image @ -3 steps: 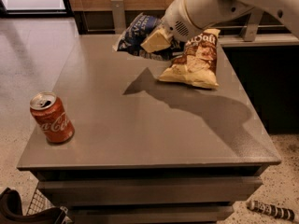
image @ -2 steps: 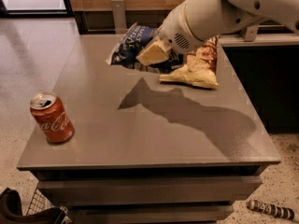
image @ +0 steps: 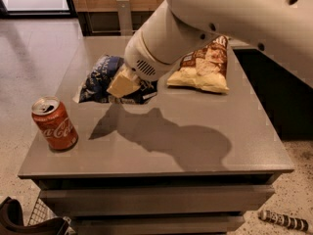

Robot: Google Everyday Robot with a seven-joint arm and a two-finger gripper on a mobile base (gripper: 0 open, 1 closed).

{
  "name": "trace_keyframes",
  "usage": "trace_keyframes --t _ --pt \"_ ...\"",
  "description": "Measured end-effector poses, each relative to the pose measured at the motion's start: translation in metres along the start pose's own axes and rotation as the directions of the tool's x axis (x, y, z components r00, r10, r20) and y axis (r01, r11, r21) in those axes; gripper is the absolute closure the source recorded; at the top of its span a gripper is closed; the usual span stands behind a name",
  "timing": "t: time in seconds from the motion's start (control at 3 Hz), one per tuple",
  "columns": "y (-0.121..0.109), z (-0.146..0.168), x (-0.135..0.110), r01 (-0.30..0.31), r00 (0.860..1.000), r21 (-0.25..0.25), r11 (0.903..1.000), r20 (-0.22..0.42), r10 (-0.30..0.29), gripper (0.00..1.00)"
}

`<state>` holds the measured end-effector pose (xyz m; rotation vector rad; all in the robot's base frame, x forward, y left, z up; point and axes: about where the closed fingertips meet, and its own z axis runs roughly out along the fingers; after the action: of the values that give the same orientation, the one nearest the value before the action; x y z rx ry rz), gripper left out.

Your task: Move blue chip bag near coke can

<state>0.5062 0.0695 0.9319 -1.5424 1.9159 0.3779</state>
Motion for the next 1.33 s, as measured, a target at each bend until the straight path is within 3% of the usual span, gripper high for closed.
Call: trace_keyframes --t 0.33,1.0,1.33 --pt "0.0329 0.0158 -0.0093 0.001 0.997 -0.031 0.9995 -0.073 -0.003 0.79" --pt "0.0315 0.0124 -0.0109 0.009 0.998 -0.026 0.9996 -0.063 -0.010 0.33" --pt "0.0335 0.0109 -0.0134 0.014 0.998 -0.024 0.9996 -0.061 -0.016 0.00"
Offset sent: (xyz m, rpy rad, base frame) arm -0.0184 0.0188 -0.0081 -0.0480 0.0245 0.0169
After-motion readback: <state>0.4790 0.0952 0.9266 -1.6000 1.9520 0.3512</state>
